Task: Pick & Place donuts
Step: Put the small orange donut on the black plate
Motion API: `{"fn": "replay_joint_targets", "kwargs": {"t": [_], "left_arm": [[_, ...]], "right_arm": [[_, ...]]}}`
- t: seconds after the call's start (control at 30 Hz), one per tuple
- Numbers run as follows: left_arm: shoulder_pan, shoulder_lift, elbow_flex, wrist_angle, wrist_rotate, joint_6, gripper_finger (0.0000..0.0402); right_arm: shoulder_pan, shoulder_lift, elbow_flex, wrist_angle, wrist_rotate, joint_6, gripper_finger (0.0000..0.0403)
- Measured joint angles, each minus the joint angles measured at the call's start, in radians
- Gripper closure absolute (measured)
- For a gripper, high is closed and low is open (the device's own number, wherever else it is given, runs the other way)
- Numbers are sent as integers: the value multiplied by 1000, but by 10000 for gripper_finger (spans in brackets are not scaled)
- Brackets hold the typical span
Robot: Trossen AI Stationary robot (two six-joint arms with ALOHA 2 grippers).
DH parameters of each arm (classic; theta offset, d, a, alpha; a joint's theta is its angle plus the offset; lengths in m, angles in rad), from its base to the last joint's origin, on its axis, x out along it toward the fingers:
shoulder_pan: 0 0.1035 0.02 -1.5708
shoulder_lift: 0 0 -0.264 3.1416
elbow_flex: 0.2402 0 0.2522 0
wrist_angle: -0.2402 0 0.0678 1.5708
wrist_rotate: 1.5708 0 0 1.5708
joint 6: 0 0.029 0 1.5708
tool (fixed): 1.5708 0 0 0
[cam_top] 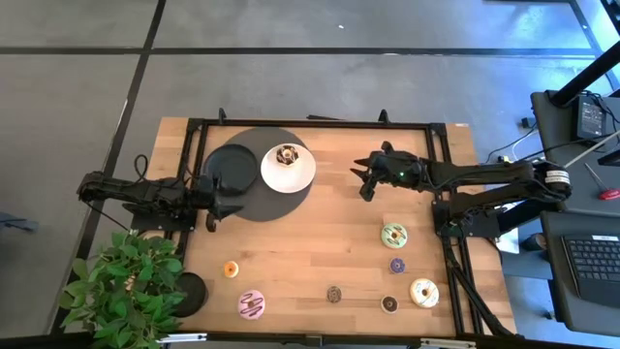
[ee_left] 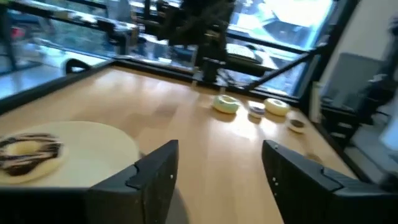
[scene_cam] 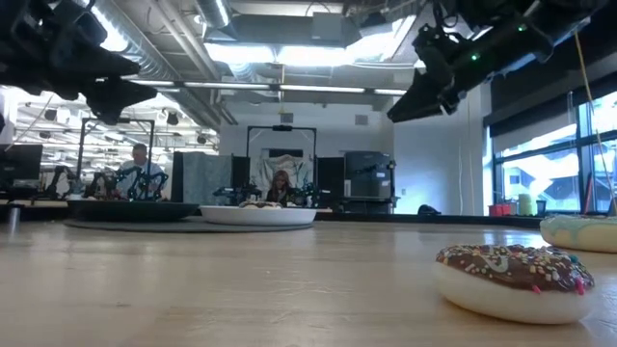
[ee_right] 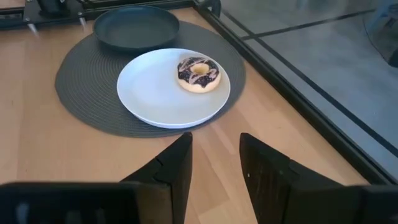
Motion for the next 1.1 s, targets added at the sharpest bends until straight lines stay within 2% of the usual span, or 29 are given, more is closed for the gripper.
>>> {"fn": "replay_joint_targets", "kwargs": {"t": [0.13,0.47,0.7,0.87,1.1], "left_arm": [[-1,50,1,-21,82,-43,184],[-76,335,17,-25,251,-67,227],[-201,574,140,-30,242,-77,253],[-289,755,216,-33,238,-9,265],[-388,949,322,-141,243,14,274]], "right_arm": [[0,6,0,9,0,0,267],[-20,6,0,-2,7,59,267],[-58,6,0,-2,7,110,267],[-80,6,0,-3,7,126,267],[-99,6,1,-3,8,127,267]]}}
